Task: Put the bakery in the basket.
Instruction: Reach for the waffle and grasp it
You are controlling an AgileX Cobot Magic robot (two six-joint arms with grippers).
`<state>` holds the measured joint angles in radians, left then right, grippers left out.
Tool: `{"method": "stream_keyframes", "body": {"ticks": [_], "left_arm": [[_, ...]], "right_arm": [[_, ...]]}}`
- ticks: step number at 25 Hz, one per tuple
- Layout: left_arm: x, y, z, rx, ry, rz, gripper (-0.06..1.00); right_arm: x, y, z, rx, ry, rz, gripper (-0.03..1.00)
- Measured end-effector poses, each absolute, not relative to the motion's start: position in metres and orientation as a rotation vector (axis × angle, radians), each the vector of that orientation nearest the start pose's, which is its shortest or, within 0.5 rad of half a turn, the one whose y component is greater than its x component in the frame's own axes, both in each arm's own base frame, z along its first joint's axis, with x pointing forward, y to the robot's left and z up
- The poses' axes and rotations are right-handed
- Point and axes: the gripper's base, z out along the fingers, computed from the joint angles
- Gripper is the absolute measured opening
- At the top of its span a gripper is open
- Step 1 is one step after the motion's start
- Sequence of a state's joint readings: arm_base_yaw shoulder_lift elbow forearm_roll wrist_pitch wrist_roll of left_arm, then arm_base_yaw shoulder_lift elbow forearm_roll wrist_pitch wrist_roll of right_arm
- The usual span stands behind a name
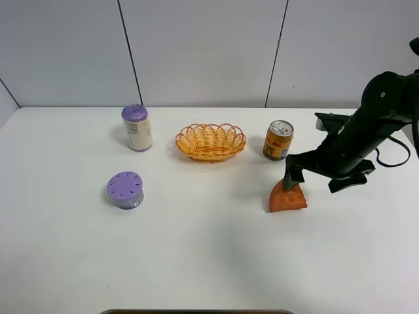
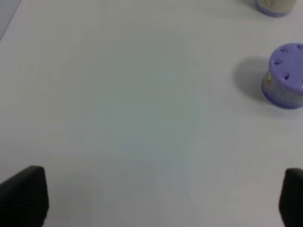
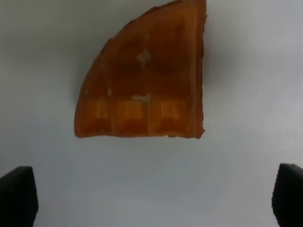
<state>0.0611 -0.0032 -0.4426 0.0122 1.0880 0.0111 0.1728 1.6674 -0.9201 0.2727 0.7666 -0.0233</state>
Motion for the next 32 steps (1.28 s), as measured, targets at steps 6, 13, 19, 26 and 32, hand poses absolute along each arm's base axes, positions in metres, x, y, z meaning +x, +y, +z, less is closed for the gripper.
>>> {"method": "stream_keyframes", "body": {"ticks": [6,13,19,26,32], "left_arm": [[0.000,0.001,0.259,-0.054,2.126,0.058,0.99],[0.000,0.001,0.259,-0.054,2.126,0.058,0.99],[0.000,0.001,0.259,-0.054,2.126,0.058,0.99],[0.000,0.001,0.259,-0.054,2.126,0.058,0.99],[0.000,0.001,0.259,-0.054,2.126,0.058,0.99]], "right_arm": [[0.301,0.071,0.166,-0.004,3.003,0.331,0.99],[0.325,0.078,0.159,0.010,3.066,0.346,0.99],[0.327,0.079,0.142,0.030,3.134,0.341,0.99],[0.328,0.087,0.123,0.010,3.165,0.327,0.99],[0.330,0.089,0.107,0.029,3.185,0.321,0.99]]}}
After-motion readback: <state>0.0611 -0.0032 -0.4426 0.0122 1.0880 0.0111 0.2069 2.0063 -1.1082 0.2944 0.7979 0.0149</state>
